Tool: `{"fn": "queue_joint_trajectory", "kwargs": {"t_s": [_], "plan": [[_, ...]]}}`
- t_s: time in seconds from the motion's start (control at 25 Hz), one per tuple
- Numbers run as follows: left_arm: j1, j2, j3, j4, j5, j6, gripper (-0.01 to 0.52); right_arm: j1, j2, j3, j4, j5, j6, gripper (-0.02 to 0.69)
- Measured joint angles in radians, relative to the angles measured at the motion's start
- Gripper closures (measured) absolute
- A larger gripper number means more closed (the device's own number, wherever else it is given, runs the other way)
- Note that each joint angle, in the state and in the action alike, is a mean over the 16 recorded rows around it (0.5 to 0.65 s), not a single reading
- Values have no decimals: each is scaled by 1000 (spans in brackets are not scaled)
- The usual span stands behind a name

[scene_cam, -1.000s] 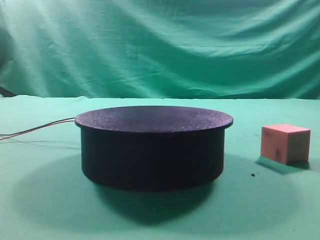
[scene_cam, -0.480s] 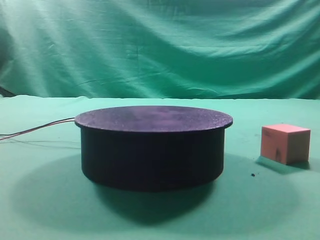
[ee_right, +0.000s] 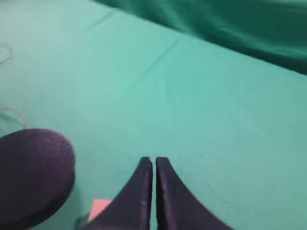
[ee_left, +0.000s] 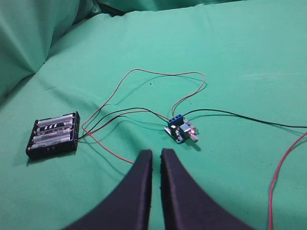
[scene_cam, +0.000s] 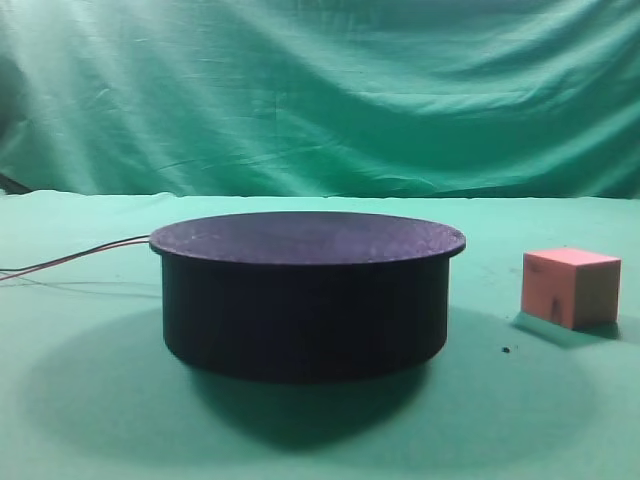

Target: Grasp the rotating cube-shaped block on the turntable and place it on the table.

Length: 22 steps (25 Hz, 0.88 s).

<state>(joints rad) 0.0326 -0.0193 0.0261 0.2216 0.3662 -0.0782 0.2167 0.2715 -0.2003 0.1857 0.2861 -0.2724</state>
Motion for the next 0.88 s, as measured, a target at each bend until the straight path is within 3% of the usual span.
{"fn": "queue_joint_trajectory", "kwargs": {"t_s": [0.4, 0.88], "plan": [[0, 0, 0, 0, 0, 0, 514, -82, -246, 202, 14, 13, -2, 662], [0, 0, 0, 0, 0, 0, 514, -91, -280, 225, 13, 98, 0, 625]]}}
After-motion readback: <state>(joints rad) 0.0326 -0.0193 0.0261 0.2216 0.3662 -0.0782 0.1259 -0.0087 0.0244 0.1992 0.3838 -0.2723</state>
